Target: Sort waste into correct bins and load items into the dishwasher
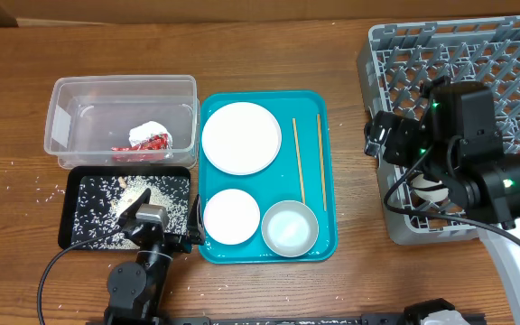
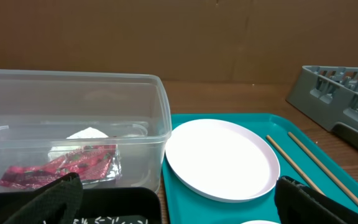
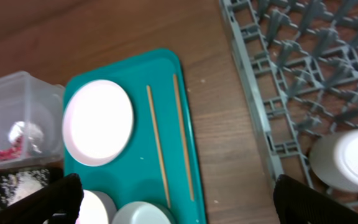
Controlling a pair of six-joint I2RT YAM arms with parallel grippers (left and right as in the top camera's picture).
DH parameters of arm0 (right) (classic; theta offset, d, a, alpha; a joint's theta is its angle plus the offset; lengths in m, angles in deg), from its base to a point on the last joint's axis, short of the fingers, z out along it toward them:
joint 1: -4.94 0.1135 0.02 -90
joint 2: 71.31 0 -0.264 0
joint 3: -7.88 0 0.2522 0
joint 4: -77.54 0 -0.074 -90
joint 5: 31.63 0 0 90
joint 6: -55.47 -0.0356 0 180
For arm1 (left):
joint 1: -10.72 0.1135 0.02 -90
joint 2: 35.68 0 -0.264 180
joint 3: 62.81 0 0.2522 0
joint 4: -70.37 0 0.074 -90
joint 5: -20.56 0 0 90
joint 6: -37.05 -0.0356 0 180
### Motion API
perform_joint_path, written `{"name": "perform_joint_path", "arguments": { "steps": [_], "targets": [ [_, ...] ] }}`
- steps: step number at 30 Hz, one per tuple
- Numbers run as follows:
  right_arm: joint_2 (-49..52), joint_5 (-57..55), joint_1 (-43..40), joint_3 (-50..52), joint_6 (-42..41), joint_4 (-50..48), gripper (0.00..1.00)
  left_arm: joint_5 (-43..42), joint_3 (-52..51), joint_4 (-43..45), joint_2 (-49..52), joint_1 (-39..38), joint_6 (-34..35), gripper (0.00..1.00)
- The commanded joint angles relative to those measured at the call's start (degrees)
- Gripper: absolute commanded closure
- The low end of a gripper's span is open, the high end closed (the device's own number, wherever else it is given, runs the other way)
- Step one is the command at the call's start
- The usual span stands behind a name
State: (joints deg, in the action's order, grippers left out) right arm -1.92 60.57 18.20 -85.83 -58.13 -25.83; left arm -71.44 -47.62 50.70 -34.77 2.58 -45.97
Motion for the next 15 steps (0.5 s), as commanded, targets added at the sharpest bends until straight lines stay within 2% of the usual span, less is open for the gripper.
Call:
{"name": "perform_joint_path", "arguments": {
  "steps": [1,3,7,9,10,11,14,15],
  "targets": [
    [0.48,11.26,0.44,-1.03,-0.44,-3.65,0.0,-0.39,-0.59,0.48,-0.66,0.42,-1.01,0.0],
    [3.85,14.01,3.61,-1.01,-0.26,-2.29,0.0,-0.39,-0.59,0.48,-0.66,0.42,-1.01,0.0],
    [14.29,3.28,12.5,-1.01,-0.28,0.22,0.0,-0.39,-0.59,0.48,-0.66,0.42,-1.01,0.0],
    [19.63,-0.5,14.82,-1.03,-0.26,-0.33,0.11,-0.39,-0.59,0.48,-0.66,0.42,-1.01,0.0],
    [25.64,-3.21,16.11,-1.03,-0.26,-2.32,0.35,-0.39,-0.59,0.48,-0.66,0.42,-1.01,0.0],
    [28.04,-4.39,16.26,-1.03,-0.26,-3.34,0.44,-0.39,-0.59,0.48,-0.66,0.42,-1.01,0.0],
    [36.61,-5.09,16.15,-1.03,-0.13,-8.48,0.53,-0.39,-0.59,0.48,-0.66,0.42,-1.01,0.0],
    [38.32,-4.87,16.15,-1.03,0.39,-9.51,0.61,-0.39,-0.59,0.48,-0.66,0.42,-1.01,0.0]
  ]
}}
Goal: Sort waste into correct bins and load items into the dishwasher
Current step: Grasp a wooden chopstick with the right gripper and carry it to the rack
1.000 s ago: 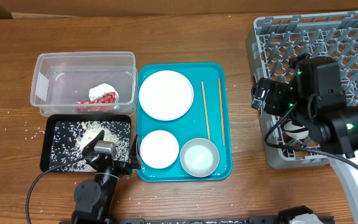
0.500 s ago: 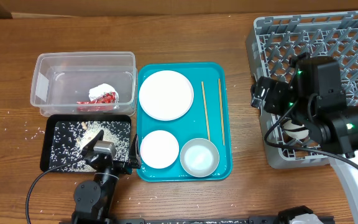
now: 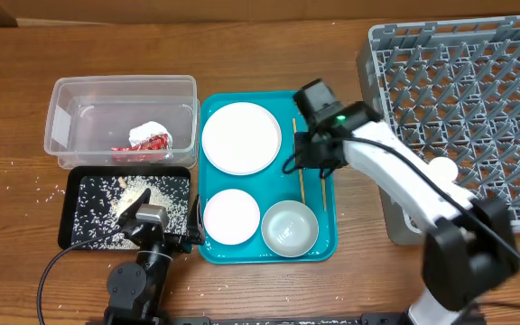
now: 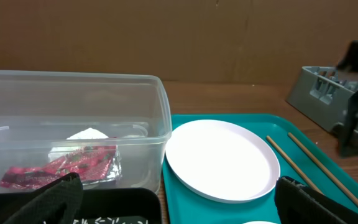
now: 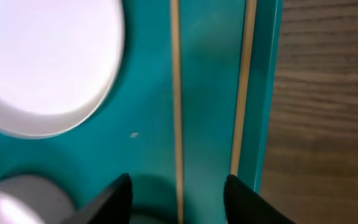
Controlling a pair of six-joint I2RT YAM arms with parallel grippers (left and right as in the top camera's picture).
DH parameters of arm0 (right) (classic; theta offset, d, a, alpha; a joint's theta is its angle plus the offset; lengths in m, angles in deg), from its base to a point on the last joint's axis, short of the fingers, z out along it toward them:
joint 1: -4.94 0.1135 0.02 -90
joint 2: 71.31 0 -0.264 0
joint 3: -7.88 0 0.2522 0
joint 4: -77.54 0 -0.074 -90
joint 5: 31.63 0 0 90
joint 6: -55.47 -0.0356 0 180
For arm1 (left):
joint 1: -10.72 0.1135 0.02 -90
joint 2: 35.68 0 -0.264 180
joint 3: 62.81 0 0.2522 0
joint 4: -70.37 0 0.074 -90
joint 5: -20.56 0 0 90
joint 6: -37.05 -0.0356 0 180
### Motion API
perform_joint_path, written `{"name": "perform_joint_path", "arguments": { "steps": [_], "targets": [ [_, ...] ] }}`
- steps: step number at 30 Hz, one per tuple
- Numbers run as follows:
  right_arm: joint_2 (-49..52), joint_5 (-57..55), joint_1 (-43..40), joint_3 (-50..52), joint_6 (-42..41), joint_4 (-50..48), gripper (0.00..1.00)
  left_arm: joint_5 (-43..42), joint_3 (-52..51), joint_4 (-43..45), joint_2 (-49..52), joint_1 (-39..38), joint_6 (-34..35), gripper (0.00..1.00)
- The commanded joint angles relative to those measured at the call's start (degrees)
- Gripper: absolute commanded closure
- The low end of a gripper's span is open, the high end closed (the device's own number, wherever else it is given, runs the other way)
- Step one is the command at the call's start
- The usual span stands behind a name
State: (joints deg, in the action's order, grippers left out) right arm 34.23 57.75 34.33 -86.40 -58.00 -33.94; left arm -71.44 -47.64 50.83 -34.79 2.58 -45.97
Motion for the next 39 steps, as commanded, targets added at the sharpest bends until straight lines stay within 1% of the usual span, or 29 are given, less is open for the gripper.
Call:
{"name": "perform_joint_path", "arguments": {
  "steps": [1,3,6,7,8,9,10,12,15,19,23,26,28,29,32,36,39],
  "targets": [
    [4.63,0.37,0.31,-0.46,2.27,-2.8,0.64,-0.39,-0.57,0.33,-0.63,0.42,-1.01,0.0],
    [7.26,3.13,0.68,-0.46,3.32,-3.54,0.65,-0.39,-0.57,0.35,-0.63,0.42,-1.01,0.0],
    [10.21,3.32,0.9,-0.46,3.3,-3.69,0.65,-0.39,-0.57,0.35,-0.63,0.42,-1.01,0.0],
    [11.39,3.32,0.87,-0.46,3.3,-3.65,0.68,-0.39,-0.57,0.33,-0.63,0.42,-1.01,0.0],
    [12.57,3.3,0.87,-0.46,3.3,-3.52,0.72,-0.39,-0.57,0.35,-0.63,0.42,-1.01,0.0],
    [13.73,3.3,0.87,-0.44,3.3,-3.34,0.81,-0.39,-0.57,0.35,-0.63,0.42,-1.01,0.0],
    [13.97,3.3,0.87,-0.44,3.3,-3.26,0.86,-0.39,-0.57,0.33,-0.63,0.42,-1.01,0.0],
    [13.62,3.28,0.87,-0.63,3.3,-2.78,0.96,-0.39,-0.57,0.35,-0.63,0.42,-1.01,0.0],
    [11.32,2.89,0.68,-1.97,3.39,-1.18,0.96,-0.39,-0.57,0.33,-0.63,0.42,-1.01,0.0],
    [3.91,0.5,-0.76,-5.95,6.19,3.23,0.96,-0.39,-0.55,0.33,-0.63,0.42,-1.01,0.0],
    [-5.2,-5.79,-4.87,-9.6,9.51,6.01,0.96,-0.39,-0.57,0.35,-0.63,0.42,-1.01,0.0],
    [-10.32,-14.05,-9.86,-9.62,14.32,5.31,0.96,-0.39,-0.55,0.33,-0.63,0.42,-1.01,0.0],
    [-10.93,-16.7,-12.83,-9.62,17.75,4.9,0.96,-0.39,-0.57,0.33,-0.63,0.42,-1.01,0.0],
    [-10.6,-16.68,-16.11,-9.44,20.24,4.0,0.96,-0.39,-0.57,0.33,-0.63,0.42,-1.01,0.0],
    [-7.72,-16.7,-20.83,-9.29,22.77,2.75,0.96,-0.39,-0.57,0.35,-0.63,0.42,-1.01,0.0],
    [-2.05,-17.92,-23.04,-8.9,23.93,3.13,0.96,-0.39,-0.55,0.33,-0.63,0.42,-1.01,0.0],
    [-0.7,-18.73,-22.53,-8.92,23.96,3.82,0.96,-0.39,-0.57,0.33,-0.63,0.42,-1.01,0.0]
  ]
}}
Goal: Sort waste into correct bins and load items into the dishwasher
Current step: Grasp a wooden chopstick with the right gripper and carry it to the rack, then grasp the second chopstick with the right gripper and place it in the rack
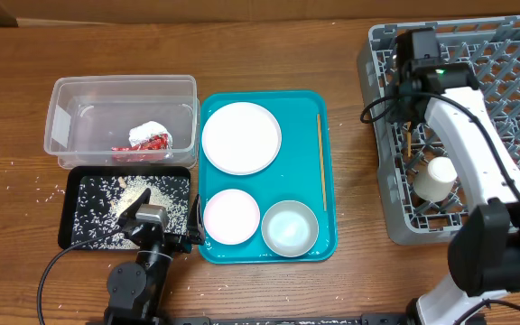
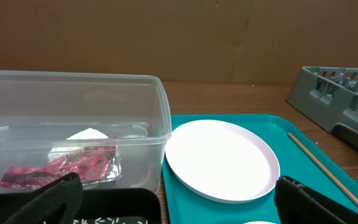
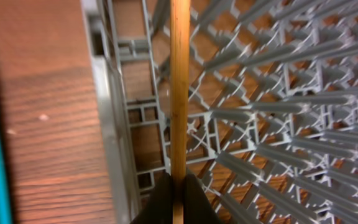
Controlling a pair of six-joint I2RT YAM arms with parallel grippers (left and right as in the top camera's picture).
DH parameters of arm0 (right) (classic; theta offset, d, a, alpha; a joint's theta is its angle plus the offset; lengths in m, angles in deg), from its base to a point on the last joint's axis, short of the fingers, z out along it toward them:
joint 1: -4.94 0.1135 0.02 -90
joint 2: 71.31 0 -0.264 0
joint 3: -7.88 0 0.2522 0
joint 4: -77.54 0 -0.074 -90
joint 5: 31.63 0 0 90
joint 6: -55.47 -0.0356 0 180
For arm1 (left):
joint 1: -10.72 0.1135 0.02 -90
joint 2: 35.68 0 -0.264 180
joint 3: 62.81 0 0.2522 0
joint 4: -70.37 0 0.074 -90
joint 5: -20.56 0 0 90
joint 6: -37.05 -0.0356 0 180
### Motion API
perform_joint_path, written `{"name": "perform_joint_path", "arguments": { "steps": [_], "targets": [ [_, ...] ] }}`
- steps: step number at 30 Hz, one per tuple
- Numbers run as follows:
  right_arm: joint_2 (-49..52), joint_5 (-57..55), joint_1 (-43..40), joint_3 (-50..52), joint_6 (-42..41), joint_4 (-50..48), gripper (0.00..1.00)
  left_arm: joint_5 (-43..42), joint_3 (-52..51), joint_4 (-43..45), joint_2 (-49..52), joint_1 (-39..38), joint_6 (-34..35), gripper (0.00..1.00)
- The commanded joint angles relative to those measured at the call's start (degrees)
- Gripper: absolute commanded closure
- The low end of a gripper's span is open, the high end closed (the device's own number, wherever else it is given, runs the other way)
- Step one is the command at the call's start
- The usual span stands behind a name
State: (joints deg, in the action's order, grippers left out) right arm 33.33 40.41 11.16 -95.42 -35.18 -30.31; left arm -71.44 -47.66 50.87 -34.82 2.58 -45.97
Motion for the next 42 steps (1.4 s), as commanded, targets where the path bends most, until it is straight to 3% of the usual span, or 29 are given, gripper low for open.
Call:
{"name": "perform_joint_path", "arguments": {
  "steps": [1,3,4,7,9,14,18,22,27,31,37,41,42],
  "targets": [
    [0.09,-1.05,1.51,0.11,1.14,0.31,0.96,-0.39,-0.55,0.28,-0.61,0.42,-1.01,0.0],
    [-0.07,-1.55,3.17,0.11,1.36,0.98,0.81,-0.39,-0.55,0.28,-0.61,0.42,-1.01,0.0],
    [-0.07,-1.9,4.15,0.11,1.31,1.92,0.63,-0.39,-0.55,0.28,-0.61,0.42,-1.01,0.0],
    [-0.07,1.68,6.56,0.11,-1.51,4.68,0.46,-0.39,-0.55,0.28,-0.61,0.42,-1.01,0.0],
    [-0.04,13.46,8.57,0.11,-1.53,6.99,0.32,-0.39,-0.55,0.28,-0.61,0.42,-1.01,0.0],
    [-0.04,29.9,12.83,1.62,-2.99,8.7,0.39,-0.39,-0.55,0.28,-0.61,0.42,-1.01,0.0],
    [0.02,29.57,17.75,11.85,-9.62,-1.14,0.39,-0.39,-0.55,0.28,-0.61,0.42,-1.01,0.0],
    [0.07,20.83,19.61,21.03,-15.52,-10.97,0.5,-0.39,-0.55,0.28,-0.61,0.42,-1.01,0.0],
    [0.07,16.28,19.54,24.06,-17.0,-14.67,0.51,-0.39,-0.55,0.28,-0.61,0.42,-1.01,0.0],
    [0.07,17.05,19.56,24.81,-17.03,-15.37,0.72,-0.39,-0.55,0.31,-0.61,0.42,-1.01,0.0],
    [0.2,18.27,19.54,29.18,-17.25,-18.4,0.74,-0.39,-0.55,0.31,-0.61,0.42,-1.01,0.0],
    [0.15,18.47,19.54,27.39,-17.2,-17.31,0.96,-0.39,-0.55,0.28,-0.61,0.42,-1.01,0.0],
    [0.07,18.45,19.45,25.99,-17.2,-16.11,0.96,-0.39,-0.52,0.28,-0.61,0.42,-1.01,0.0]
  ]
}}
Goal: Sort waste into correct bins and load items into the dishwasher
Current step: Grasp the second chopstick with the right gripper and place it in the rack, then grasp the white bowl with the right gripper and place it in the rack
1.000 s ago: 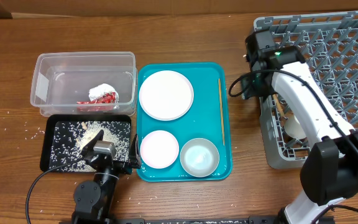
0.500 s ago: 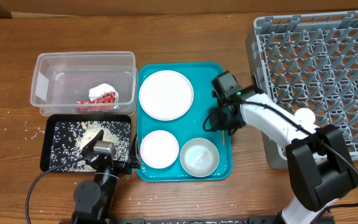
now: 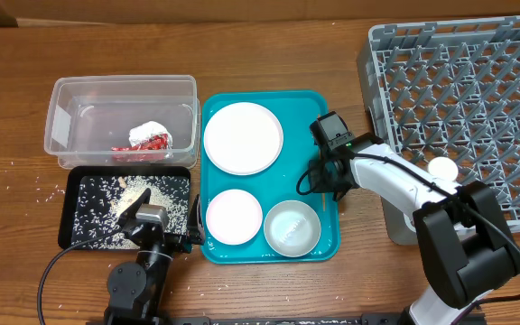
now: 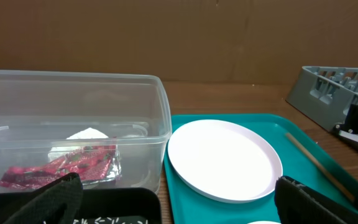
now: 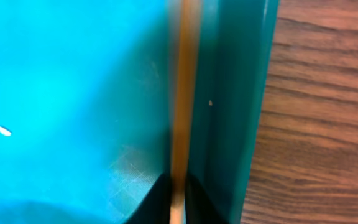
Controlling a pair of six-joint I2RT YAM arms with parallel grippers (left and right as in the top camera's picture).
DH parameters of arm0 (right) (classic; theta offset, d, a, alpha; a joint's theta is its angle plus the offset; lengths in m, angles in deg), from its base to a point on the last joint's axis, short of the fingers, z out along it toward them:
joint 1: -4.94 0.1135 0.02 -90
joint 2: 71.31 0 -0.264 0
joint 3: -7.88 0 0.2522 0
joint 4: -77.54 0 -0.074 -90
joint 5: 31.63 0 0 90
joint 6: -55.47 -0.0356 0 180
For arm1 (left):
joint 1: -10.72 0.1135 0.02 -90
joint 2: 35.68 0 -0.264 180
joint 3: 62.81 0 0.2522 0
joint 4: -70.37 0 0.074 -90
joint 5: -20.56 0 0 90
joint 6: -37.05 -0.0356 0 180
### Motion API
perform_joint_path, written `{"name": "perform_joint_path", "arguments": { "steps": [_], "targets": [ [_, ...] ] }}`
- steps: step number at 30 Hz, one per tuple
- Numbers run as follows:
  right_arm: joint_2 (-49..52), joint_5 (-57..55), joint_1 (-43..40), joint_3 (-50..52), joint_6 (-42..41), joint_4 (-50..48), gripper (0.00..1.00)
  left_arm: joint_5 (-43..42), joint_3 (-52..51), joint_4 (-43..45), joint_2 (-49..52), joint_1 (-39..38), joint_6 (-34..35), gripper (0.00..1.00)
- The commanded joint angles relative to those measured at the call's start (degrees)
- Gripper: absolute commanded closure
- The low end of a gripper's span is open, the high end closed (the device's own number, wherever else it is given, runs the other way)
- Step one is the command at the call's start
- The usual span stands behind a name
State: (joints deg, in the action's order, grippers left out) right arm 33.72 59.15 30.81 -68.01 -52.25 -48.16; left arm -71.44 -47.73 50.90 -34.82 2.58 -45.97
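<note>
A wooden chopstick (image 5: 184, 93) lies along the right inner edge of the teal tray (image 3: 213, 108). My right gripper (image 5: 179, 208) is down on the tray, shut on the chopstick; from overhead the right gripper (image 3: 325, 176) hides it. The chopstick (image 4: 308, 163) also shows in the left wrist view. On the tray sit a large white plate (image 3: 243, 137), a small plate (image 3: 234, 216) and a bowl (image 3: 292, 227). The grey dishwasher rack (image 3: 459, 81) holds a white cup (image 3: 441, 169). My left gripper (image 4: 179, 214) rests open by the black tray (image 3: 84, 181).
A clear plastic bin (image 3: 61, 117) at the left holds a red wrapper (image 3: 152, 142) and white paper. The black tray below it is scattered with rice, and loose grains lie on the wood around it. The rack's left wall stands just right of the teal tray.
My right gripper was over the rack holding a chopstick. It is now back at the tray's right edge, shut on the other chopstick. The left arm has not moved.
Two chopsticks lay on the tray while my right gripper was open near the rack. It then stood open over the left chopstick. Later it held one chopstick above the rack, one staying on the tray. Now it grips that one.
</note>
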Motion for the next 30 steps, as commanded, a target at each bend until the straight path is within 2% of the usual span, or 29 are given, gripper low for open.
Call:
{"name": "perform_joint_path", "arguments": {
  "steps": [1,5,6,10,12,16,22,23,24,25,27,28,29,30],
  "targets": [
    [-0.68,-0.28,-0.28,-4.11,-0.11,3.87,0.96,-0.39,-0.48,0.26,-0.61,0.42,-1.01,0.0],
    [-3.61,-2.47,-1.16,-15.69,0.11,12.0,0.96,-0.39,-0.46,0.26,-0.61,0.42,-1.01,0.0],
    [-4.96,-5.2,-2.08,-20.9,0.11,15.63,0.96,-0.39,-0.48,0.26,-0.61,0.42,-1.01,0.0],
    [-7.54,-17.14,-6.14,-29.79,0.52,20.92,0.96,-0.39,-0.48,0.26,-0.61,0.42,-1.01,0.0],
    [-8.48,-21.99,-9.42,-30.62,5.84,19.61,0.96,-0.39,-0.48,0.26,-0.61,0.42,-1.01,0.0],
    [-7.06,-17.68,-15.54,-29.31,18.43,19.52,0.96,-0.39,-0.48,0.26,-0.61,0.42,-1.01,0.0],
    [-2.64,-17.18,-18.4,-24.7,22.29,19.61,0.96,-0.39,-0.48,0.26,-0.61,0.42,-1.01,0.0],
    [-1.9,-17.18,-18.38,-24.28,22.29,19.61,0.87,-0.39,-0.48,0.26,-0.61,0.42,-1.01,0.0],
    [-1.7,-17.46,-18.1,-24.3,22.36,19.41,0.6,-0.39,-0.48,0.26,-0.61,0.42,-1.01,0.0],
    [-1.9,-19.32,-17.73,-24.81,22.45,19.45,0.46,-0.39,-0.48,0.26,-0.61,0.42,-1.01,0.0],
    [-2.56,-22.38,-17.09,-26.99,21.24,21.4,0.44,-0.39,-0.48,0.26,-0.61,0.42,-1.01,0.0],
    [-3.52,-21.49,-16.65,-28.74,18.05,23.12,0.44,-0.39,-0.48,0.26,-0.61,0.42,-1.01,0.0],
    [-4.13,-19.96,-16.48,-29.66,16.28,24.11,0.45,-0.39,-0.48,0.26,-0.61,0.42,-1.01,0.0],
    [-5.79,-13.18,-16.17,-31.28,14.99,25.99,0.44,-0.39,-0.48,0.26,-0.61,0.42,-1.01,0.0]
  ]
}}
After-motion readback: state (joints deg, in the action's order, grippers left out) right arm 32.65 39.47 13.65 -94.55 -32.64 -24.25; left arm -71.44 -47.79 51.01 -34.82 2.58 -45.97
